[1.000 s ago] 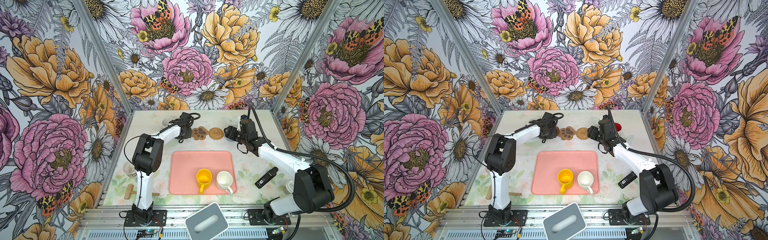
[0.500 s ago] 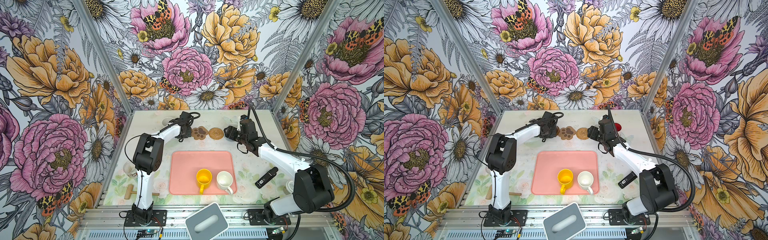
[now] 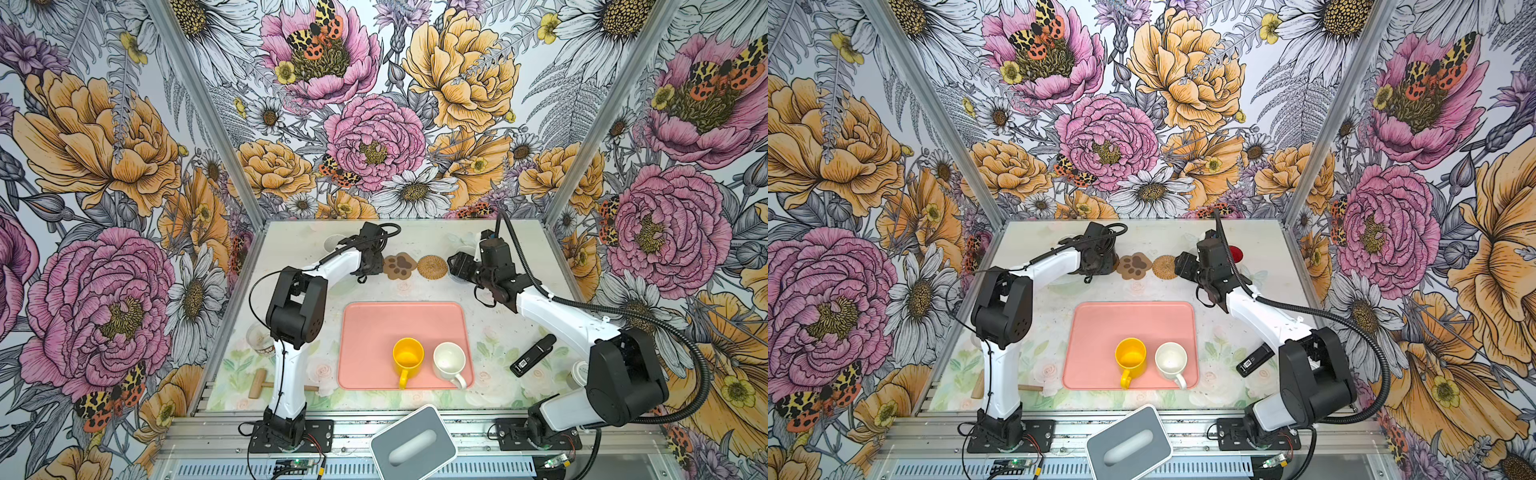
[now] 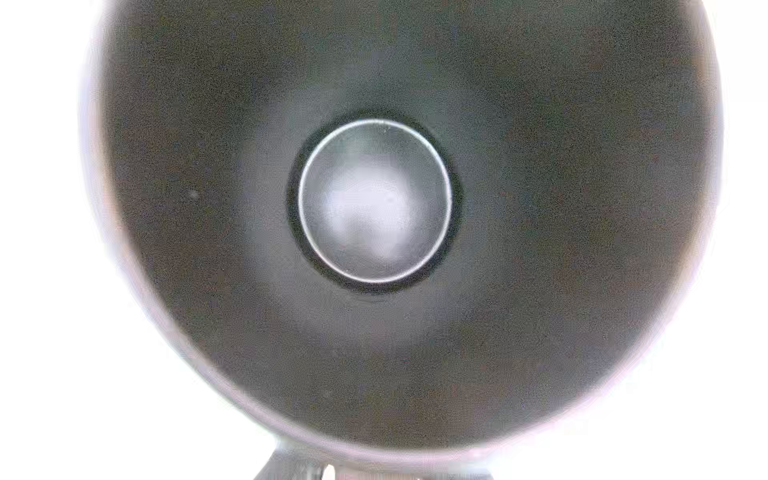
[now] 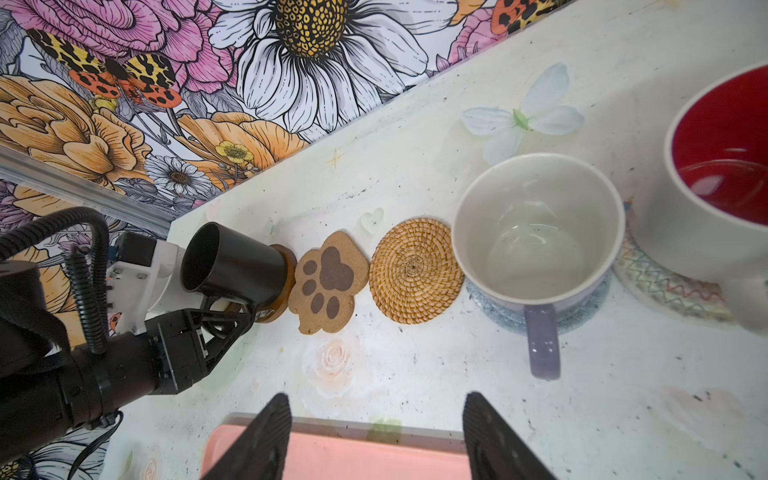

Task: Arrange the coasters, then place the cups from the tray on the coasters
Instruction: 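Lower the black mug onto the brown round coaster beside the speckled mug, then open left gripper and raise it while right gripper swings toward the tray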

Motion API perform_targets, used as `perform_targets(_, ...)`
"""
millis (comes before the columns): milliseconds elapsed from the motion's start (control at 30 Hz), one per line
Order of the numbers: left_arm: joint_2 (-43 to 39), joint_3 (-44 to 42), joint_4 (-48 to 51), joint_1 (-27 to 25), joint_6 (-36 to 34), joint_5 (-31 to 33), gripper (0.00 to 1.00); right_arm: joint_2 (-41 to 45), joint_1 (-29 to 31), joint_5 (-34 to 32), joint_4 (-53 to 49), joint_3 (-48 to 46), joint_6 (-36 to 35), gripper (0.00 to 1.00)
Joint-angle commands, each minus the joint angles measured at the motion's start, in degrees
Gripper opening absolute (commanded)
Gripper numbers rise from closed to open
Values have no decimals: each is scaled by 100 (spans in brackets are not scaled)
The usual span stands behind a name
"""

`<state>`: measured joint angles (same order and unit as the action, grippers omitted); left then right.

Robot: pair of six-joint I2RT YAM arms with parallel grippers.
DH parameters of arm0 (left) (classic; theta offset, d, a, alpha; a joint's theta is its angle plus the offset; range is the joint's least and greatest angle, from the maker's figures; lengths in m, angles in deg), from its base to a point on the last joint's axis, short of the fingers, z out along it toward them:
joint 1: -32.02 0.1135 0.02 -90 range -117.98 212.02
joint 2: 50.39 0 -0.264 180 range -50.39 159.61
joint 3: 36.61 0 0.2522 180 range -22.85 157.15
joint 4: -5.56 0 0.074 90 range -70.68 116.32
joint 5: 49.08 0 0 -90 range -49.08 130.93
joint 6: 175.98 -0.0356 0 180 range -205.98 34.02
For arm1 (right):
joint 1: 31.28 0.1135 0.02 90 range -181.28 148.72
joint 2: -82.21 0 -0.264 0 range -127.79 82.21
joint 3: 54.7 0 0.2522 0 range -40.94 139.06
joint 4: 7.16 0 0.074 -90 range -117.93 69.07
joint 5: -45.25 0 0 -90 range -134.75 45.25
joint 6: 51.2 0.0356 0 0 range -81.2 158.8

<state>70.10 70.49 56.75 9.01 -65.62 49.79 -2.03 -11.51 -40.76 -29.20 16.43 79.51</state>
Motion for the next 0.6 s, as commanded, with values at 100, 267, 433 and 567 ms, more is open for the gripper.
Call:
perform_targets(100,-364,107,96,3,-115,99,36,-36,-42,49,67,82,-10,68)
perform_targets(267,-643,20,107,-24,-114,155,36,3,-40,74,63,83,-10,68)
perform_targets(433,-987,-55,107,-85,-111,206,37,103,-29,83,62,38,-2,68)
perform_targets(567,-1286,-140,97,-180,-65,270,37,247,-26,67,54,-44,-2,68)
